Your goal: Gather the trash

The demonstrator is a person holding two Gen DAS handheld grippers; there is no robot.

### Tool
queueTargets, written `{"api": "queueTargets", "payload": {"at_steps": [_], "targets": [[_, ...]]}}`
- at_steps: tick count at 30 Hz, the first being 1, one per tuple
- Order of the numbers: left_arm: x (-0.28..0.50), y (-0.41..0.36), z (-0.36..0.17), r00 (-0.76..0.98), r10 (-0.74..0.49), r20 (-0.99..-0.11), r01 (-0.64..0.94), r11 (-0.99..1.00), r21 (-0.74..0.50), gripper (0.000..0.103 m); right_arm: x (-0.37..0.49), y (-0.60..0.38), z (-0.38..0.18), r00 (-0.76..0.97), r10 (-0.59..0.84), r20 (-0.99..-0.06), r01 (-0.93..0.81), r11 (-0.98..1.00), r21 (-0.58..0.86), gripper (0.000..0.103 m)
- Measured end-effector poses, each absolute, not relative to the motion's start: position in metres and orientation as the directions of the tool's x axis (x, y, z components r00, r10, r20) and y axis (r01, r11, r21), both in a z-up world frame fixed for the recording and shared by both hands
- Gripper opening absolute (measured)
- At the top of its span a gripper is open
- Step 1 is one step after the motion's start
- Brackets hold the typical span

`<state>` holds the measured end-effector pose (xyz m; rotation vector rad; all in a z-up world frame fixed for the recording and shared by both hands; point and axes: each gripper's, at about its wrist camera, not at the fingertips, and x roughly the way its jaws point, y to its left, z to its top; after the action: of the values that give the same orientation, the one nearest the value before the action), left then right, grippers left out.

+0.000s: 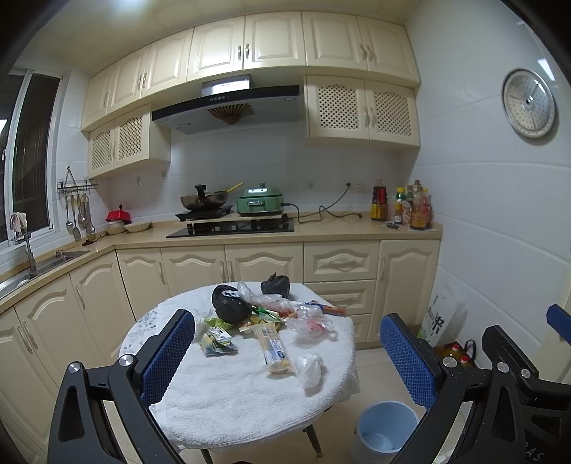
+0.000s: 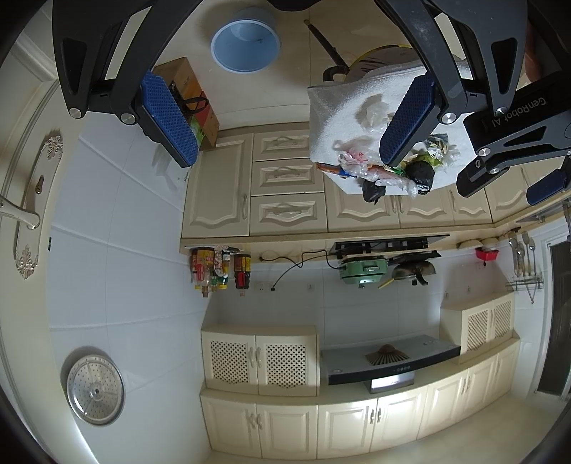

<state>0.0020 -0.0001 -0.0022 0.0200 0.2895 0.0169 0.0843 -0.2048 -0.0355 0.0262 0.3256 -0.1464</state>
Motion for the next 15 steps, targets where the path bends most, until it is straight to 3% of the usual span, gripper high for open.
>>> {"api": "queueTargets", "payload": {"at_steps": [15], "targets": [[0.0007,-0.0023,-0.0028,0.960,0.023,-0.280,-0.016,0.999,0.027,0.102,0.0844,-0.2060,-0.0350,0.937,-0.138,-0.322,0.147,0.989,0.003,0.103]]}}
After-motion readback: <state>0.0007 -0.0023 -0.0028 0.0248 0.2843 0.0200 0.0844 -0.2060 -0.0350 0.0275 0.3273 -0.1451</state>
